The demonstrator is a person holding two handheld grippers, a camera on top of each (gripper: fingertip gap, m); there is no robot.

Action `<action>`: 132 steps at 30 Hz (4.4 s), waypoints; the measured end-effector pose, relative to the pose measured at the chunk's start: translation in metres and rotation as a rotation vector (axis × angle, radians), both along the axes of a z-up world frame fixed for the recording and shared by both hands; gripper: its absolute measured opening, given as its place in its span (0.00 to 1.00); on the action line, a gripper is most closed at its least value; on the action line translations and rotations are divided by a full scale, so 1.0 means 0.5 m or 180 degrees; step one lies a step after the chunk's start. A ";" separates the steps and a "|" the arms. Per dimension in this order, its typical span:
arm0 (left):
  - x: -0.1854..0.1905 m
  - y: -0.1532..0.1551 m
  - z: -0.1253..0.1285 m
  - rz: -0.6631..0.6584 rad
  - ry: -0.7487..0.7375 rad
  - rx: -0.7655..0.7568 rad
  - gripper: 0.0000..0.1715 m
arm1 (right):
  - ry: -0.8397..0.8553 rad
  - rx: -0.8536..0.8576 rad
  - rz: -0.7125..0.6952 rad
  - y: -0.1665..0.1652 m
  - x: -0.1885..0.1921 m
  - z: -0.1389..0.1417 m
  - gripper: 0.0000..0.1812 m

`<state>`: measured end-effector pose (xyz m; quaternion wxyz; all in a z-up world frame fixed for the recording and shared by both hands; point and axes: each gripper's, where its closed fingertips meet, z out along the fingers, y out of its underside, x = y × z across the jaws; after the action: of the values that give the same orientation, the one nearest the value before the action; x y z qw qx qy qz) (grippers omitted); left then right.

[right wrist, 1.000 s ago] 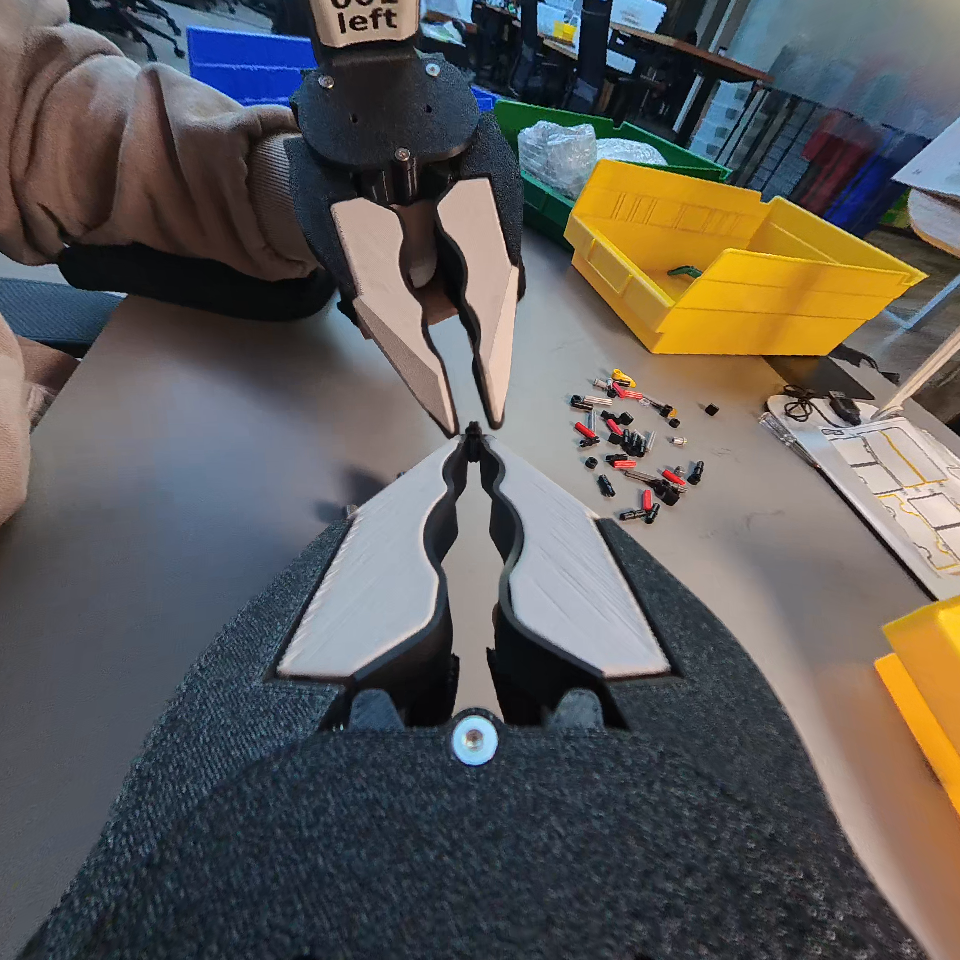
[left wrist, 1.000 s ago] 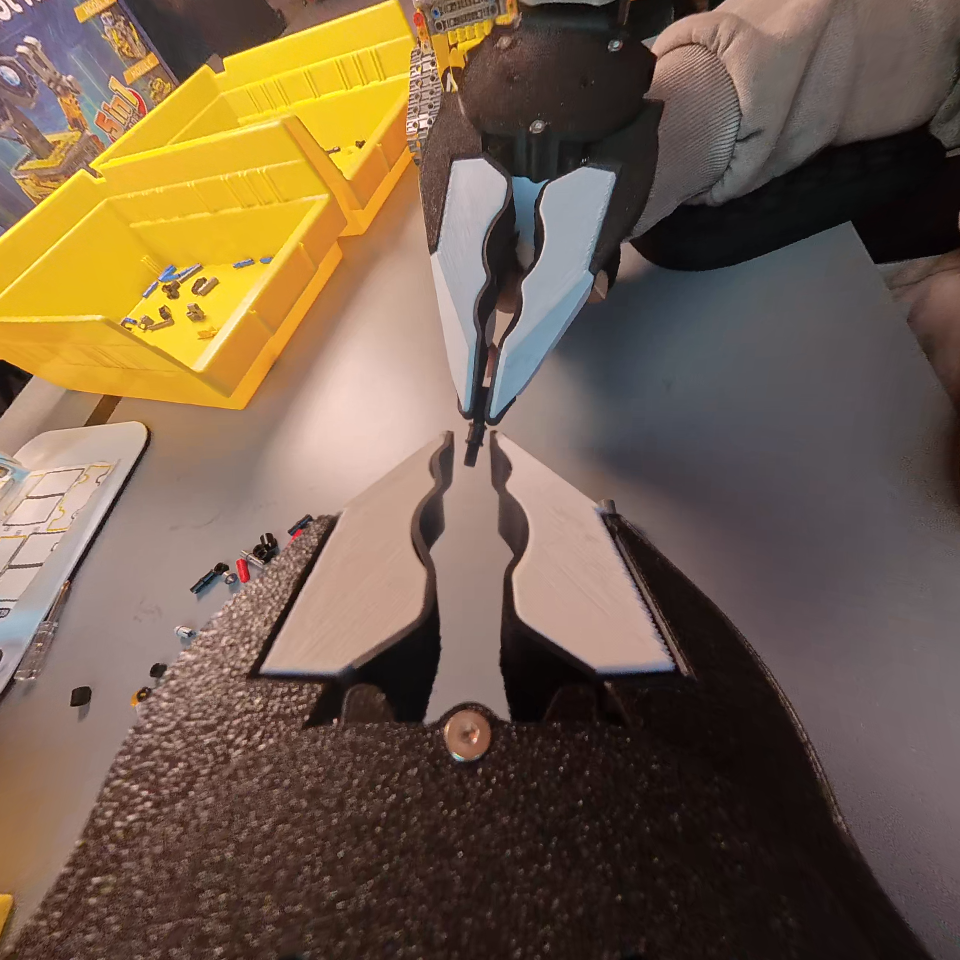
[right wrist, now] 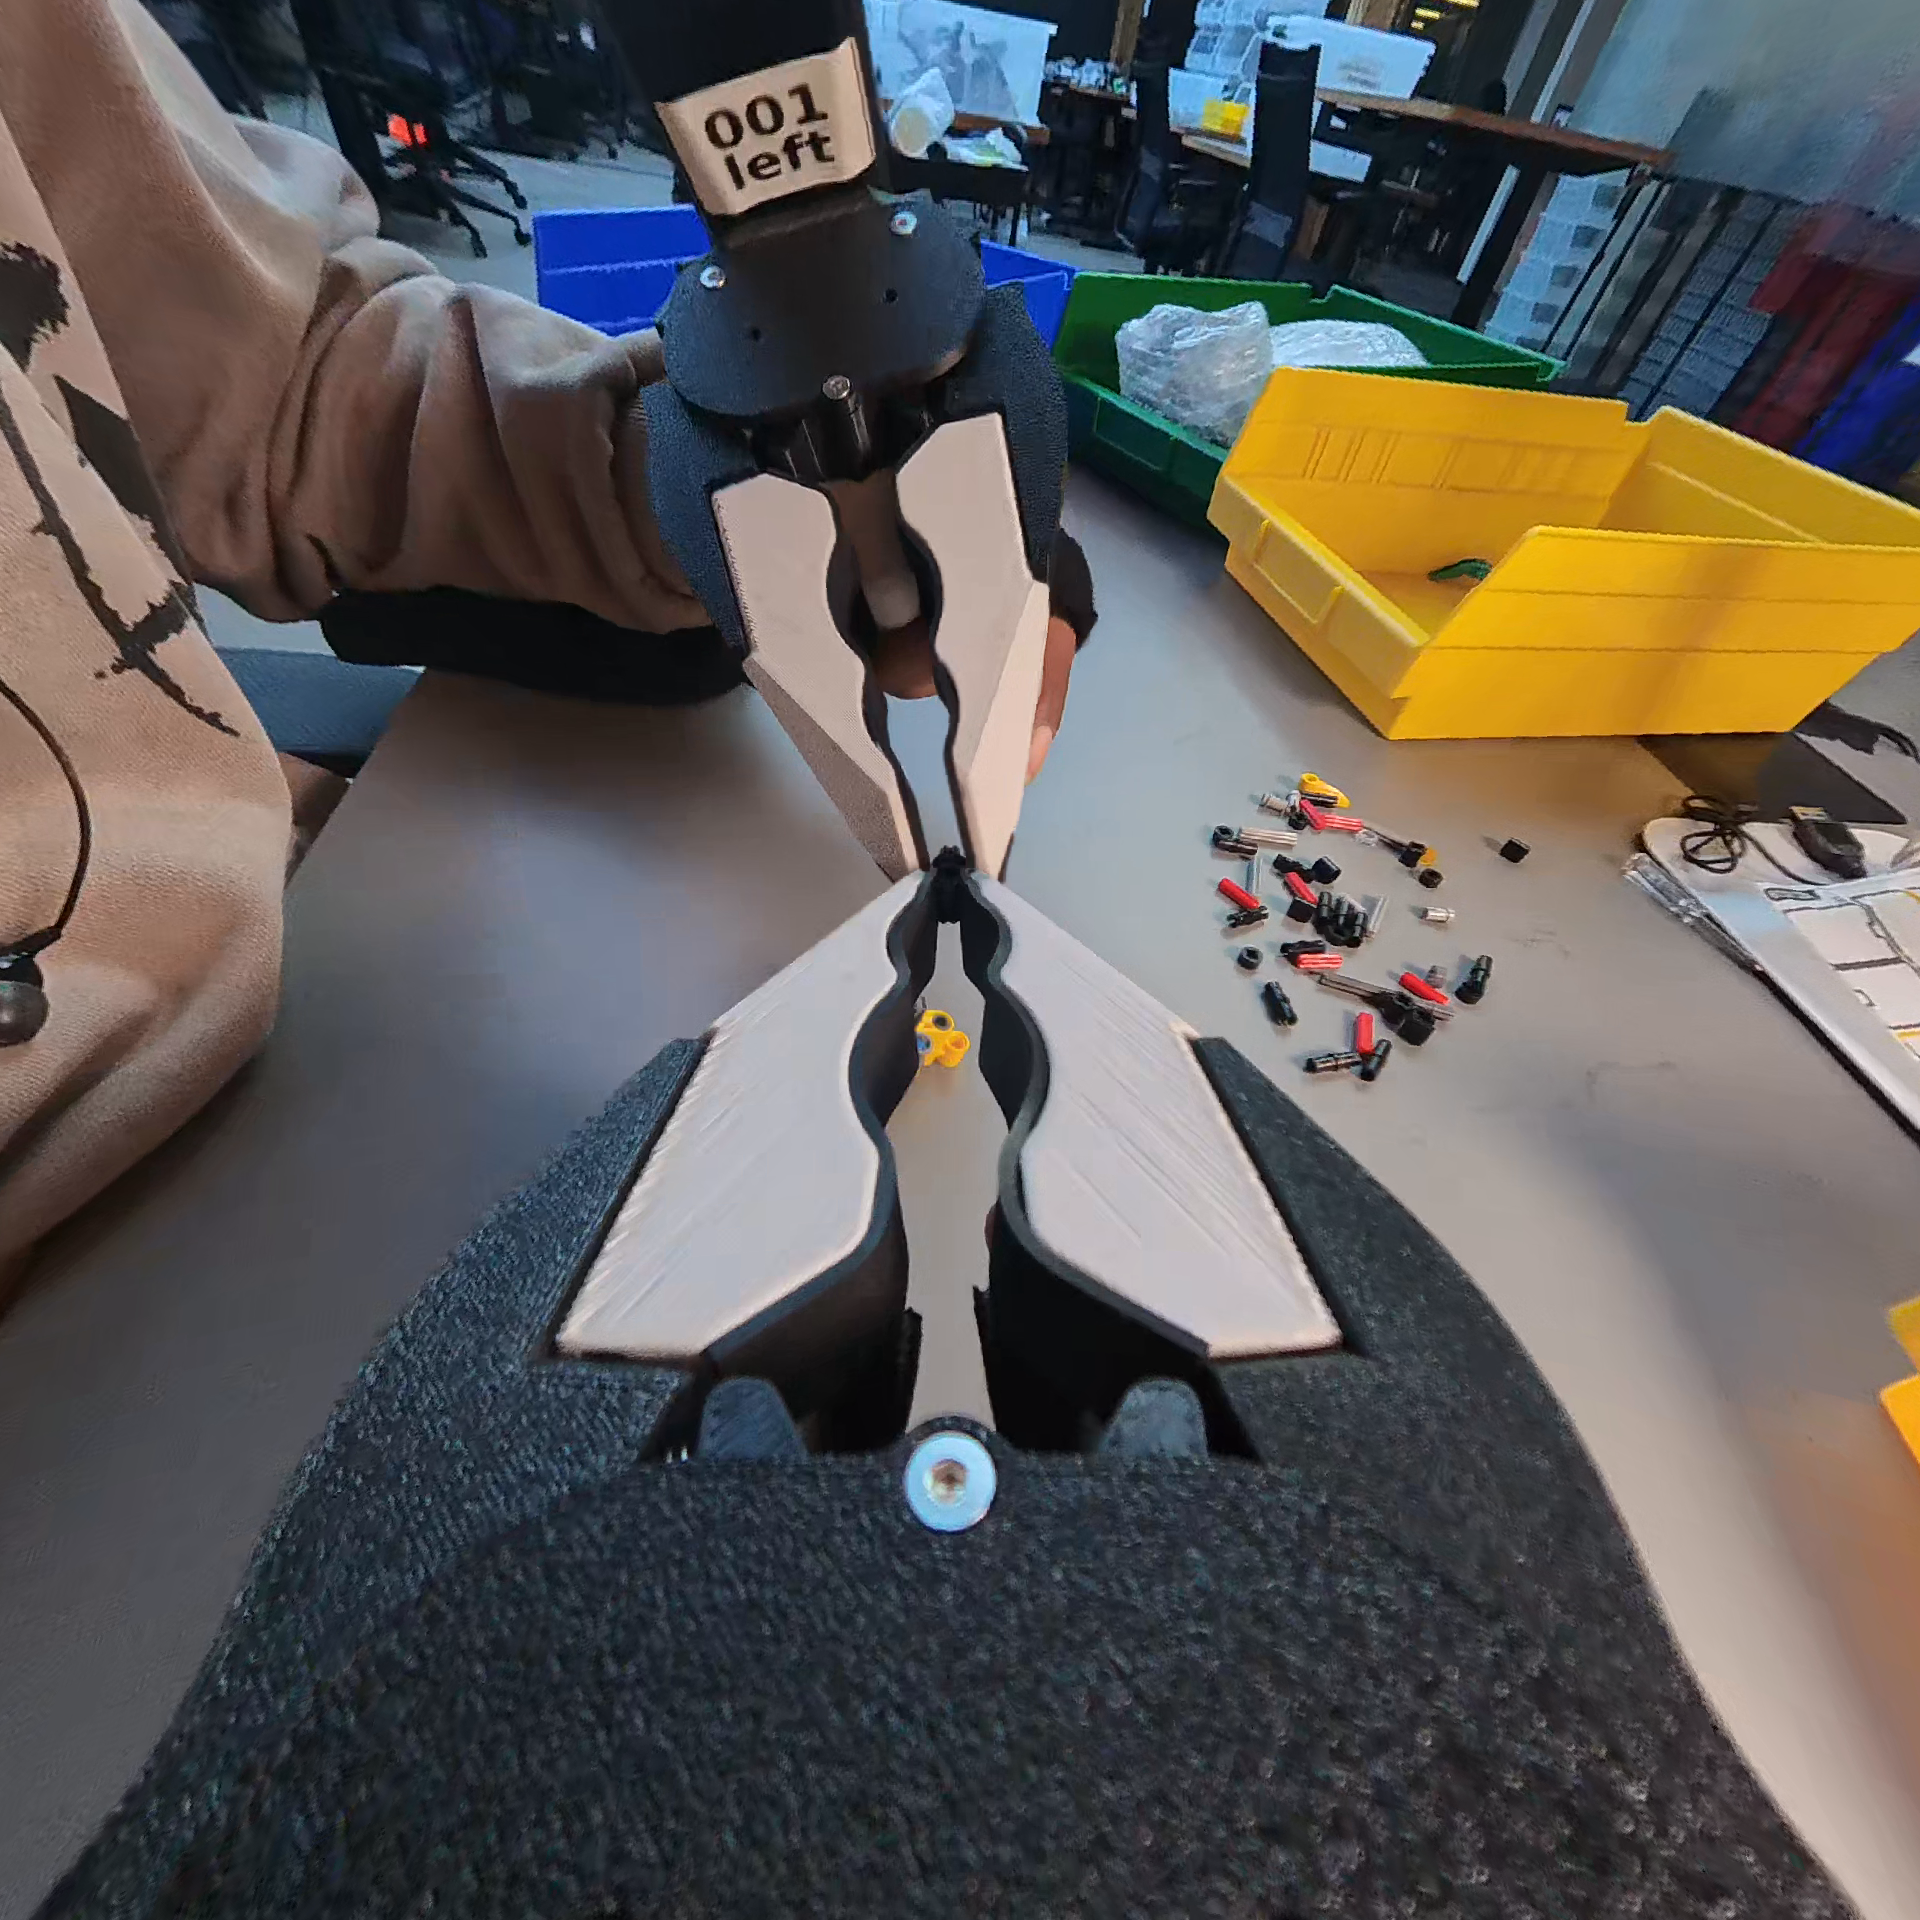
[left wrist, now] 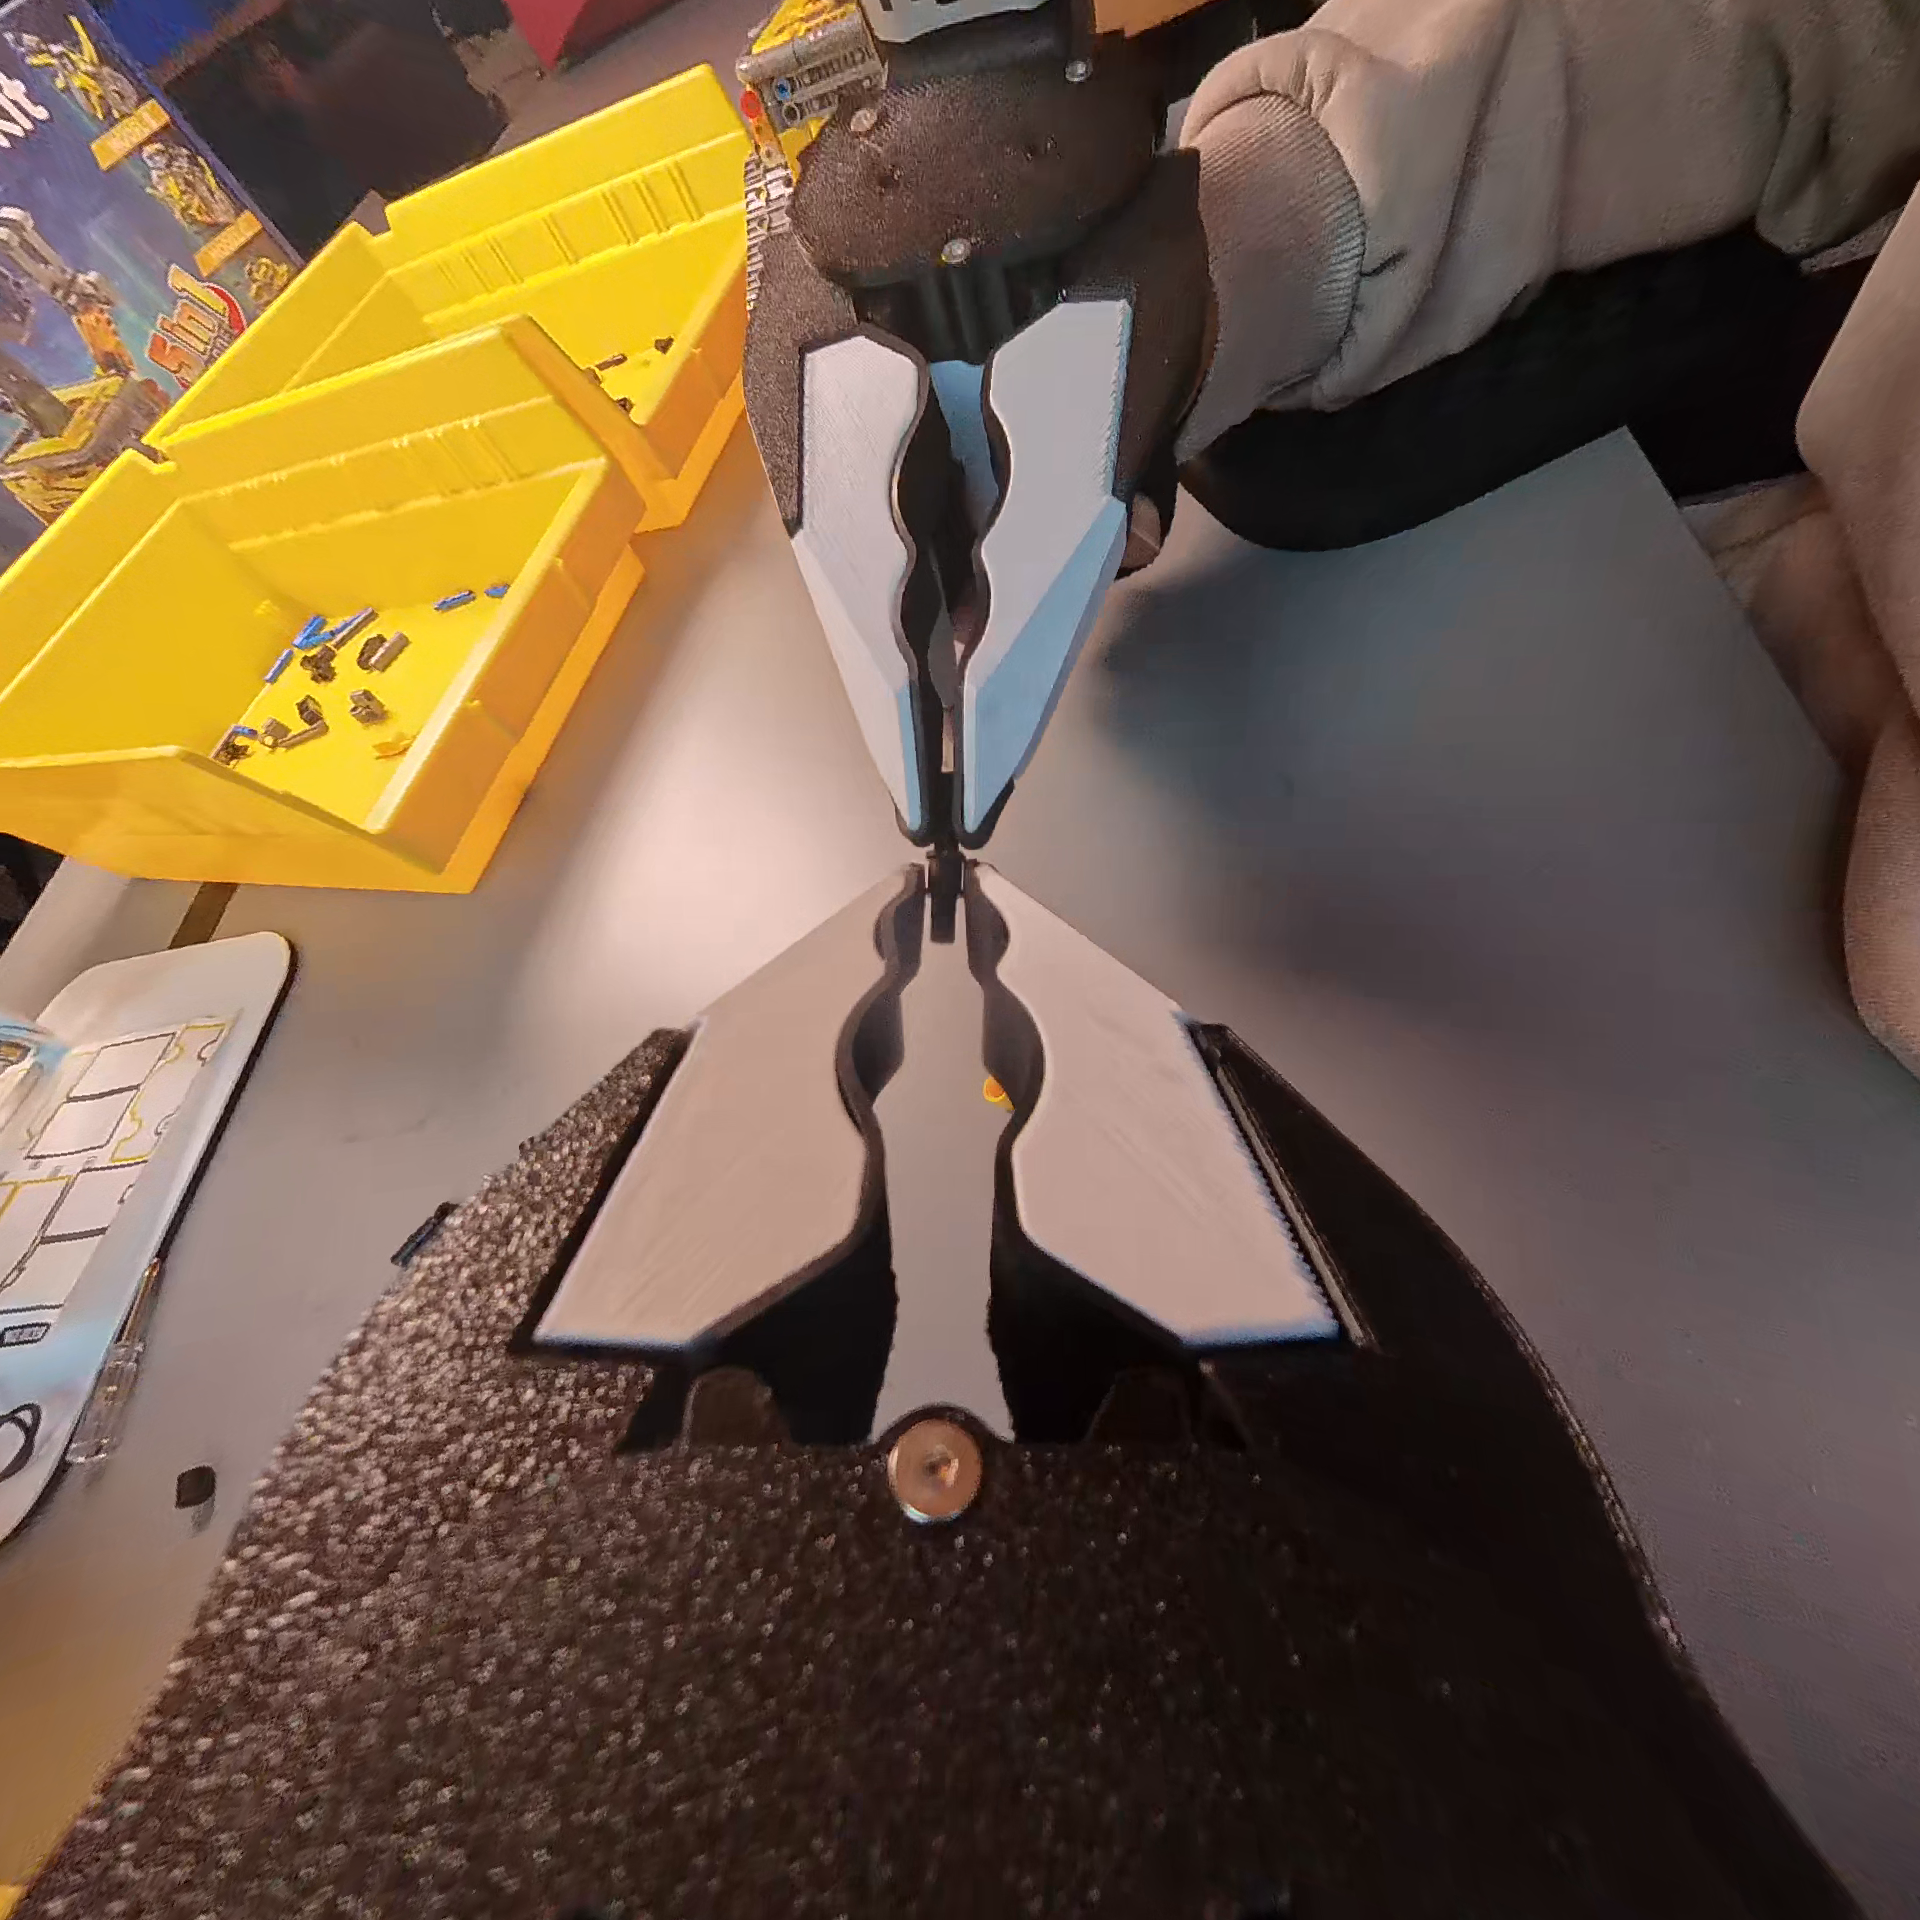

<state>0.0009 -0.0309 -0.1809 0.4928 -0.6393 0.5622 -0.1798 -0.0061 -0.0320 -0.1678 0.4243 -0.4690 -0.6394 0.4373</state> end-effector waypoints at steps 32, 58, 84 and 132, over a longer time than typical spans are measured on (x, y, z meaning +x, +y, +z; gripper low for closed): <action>-0.240 0.209 -0.135 0.1822 0.0427 -0.0686 0.07 | -0.0030 -0.0019 -0.0386 0.081 0.051 -0.006 0.01; -0.183 0.127 0.023 0.1529 -0.1107 -0.0580 0.31 | 0.0157 -0.0023 -0.2074 0.286 0.125 0.000 0.01; -0.204 0.152 -0.041 0.1791 -0.0793 -0.0627 0.26 | -0.0784 -0.0088 -0.4803 0.770 0.518 0.045 0.02; -0.042 0.003 0.024 0.0064 -0.1343 -0.1332 0.15 | 0.0319 0.1766 -0.0385 0.011 -0.037 0.028 0.07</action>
<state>-0.0200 -0.0294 -0.1687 0.4580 -0.6811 0.3916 -0.4159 -0.0246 -0.0263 -0.1538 0.5928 -0.3501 -0.6837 0.2422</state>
